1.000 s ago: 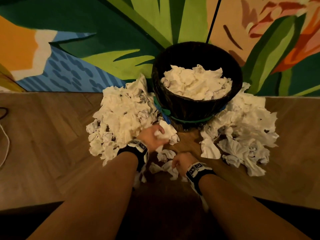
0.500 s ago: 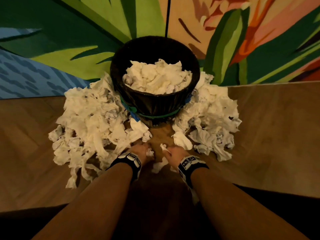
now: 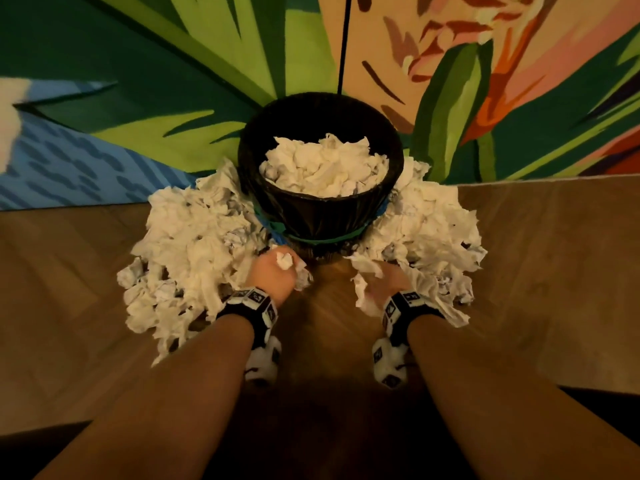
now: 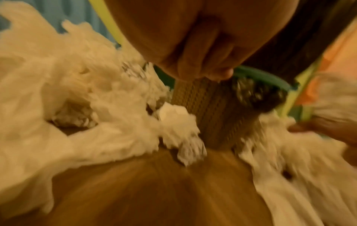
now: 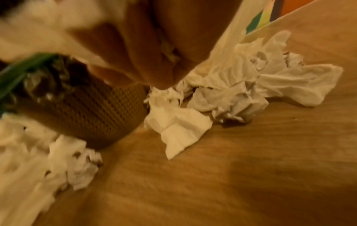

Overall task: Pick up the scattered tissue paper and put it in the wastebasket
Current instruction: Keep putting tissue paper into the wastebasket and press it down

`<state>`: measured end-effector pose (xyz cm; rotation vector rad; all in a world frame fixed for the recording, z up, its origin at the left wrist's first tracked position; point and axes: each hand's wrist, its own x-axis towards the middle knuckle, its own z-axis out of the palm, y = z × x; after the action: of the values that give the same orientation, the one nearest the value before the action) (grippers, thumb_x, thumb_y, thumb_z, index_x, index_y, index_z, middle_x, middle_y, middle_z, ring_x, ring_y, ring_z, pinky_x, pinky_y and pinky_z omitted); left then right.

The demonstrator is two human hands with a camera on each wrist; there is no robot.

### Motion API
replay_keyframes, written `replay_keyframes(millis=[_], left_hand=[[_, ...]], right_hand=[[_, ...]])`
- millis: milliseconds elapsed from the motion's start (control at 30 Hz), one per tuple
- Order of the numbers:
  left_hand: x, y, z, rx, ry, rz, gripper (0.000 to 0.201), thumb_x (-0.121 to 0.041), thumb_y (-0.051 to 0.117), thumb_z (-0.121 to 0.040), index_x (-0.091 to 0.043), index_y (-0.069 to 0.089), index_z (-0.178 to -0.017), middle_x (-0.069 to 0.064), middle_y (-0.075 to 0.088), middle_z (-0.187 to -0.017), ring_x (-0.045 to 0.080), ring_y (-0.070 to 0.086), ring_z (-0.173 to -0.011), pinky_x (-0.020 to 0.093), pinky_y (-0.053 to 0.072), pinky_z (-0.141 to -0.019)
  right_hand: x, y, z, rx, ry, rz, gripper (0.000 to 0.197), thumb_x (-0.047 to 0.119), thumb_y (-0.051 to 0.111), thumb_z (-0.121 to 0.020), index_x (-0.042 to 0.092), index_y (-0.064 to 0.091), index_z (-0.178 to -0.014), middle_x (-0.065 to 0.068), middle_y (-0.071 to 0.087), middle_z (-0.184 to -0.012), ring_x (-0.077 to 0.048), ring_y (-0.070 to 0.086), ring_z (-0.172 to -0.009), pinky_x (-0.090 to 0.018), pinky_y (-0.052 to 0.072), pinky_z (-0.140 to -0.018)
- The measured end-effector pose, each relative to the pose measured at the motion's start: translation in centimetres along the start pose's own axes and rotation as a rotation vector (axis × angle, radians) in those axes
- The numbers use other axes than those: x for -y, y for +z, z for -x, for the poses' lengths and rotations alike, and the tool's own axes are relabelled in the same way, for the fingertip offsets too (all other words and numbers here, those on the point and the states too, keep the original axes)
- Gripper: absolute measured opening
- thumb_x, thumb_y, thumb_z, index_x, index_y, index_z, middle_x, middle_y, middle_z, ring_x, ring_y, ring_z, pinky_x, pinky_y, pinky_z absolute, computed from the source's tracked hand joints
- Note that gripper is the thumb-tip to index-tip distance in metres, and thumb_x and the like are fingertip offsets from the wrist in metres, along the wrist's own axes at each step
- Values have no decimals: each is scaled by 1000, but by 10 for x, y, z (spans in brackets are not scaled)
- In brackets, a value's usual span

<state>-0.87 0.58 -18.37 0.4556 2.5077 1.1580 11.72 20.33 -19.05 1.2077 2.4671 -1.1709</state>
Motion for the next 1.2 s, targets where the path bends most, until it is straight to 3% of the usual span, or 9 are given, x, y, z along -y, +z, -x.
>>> replay_keyframes(millis=[167,333,433,533,667,767,933,1100,1200], left_hand=[[-16,-68,-17,-521,-119,345,16,-21,61,-87,-18,59,-103,-10,56,-77,18,55,-81,24,39,-74],[-53,-122,-49,-686,-90,495,28,-18,33,-101,-4,50,-118,24,56,-113,36,54,-101,34,37,-77],[-99,-131,-61,-654,71,466,35,-12,31,-100,-8,50,-128,23,50,-123,32,52,-99,37,44,-89],[-153,-128,-71,-458,266,307,41,-13,33,-103,-15,42,-142,11,41,-133,12,46,-107,13,35,-92],[-191,-127,-84,-183,442,18,37,-14,51,-99,-16,43,-135,9,55,-129,20,57,-111,33,46,-100],[-191,-129,-98,-167,444,-104,32,-17,66,-91,-13,50,-117,5,63,-110,23,60,-95,30,48,-81],[-189,-127,-109,-232,436,-109,28,-19,83,-77,-19,59,-92,-4,65,-90,7,57,-72,20,49,-68],[-193,-119,-108,-143,364,-252,27,-13,74,-86,-19,71,-111,1,69,-114,18,65,-105,26,50,-95],[-191,-120,-104,-145,318,-281,32,-8,63,-91,-23,70,-118,5,65,-124,24,61,-112,27,48,-96]], right_hand=[[19,-45,-11,-197,107,-276,68,60,58,-83,12,59,-131,-3,66,-116,-20,63,-85,-31,53,-71],[45,-117,-24,-366,148,-52,59,44,33,-99,-1,52,-133,-26,47,-139,-41,47,-123,-48,36,-107],[76,-168,-26,-457,3,38,32,11,44,-98,1,60,-124,-24,49,-137,-41,52,-118,-45,44,-102],[113,-207,-23,-530,-185,50,38,-6,53,-88,19,62,-115,-13,49,-136,-32,54,-116,-35,46,-97],[168,-203,-22,-541,-411,-58,31,5,69,-84,27,58,-102,5,59,-107,-12,56,-97,-13,44,-75],[196,-174,-23,-443,-491,-30,17,20,76,-83,31,64,-89,10,62,-89,-10,58,-87,-16,45,-72],[228,-152,-23,-451,-585,96,11,22,75,-83,23,77,-93,4,69,-98,-13,63,-93,-14,38,-73],[230,-151,-20,-330,-553,185,38,12,68,-85,27,68,-120,0,65,-123,-16,61,-110,-19,46,-87],[225,-146,-16,-305,-546,251,54,3,60,-82,29,61,-129,-3,61,-128,-21,61,-111,-21,46,-83]])
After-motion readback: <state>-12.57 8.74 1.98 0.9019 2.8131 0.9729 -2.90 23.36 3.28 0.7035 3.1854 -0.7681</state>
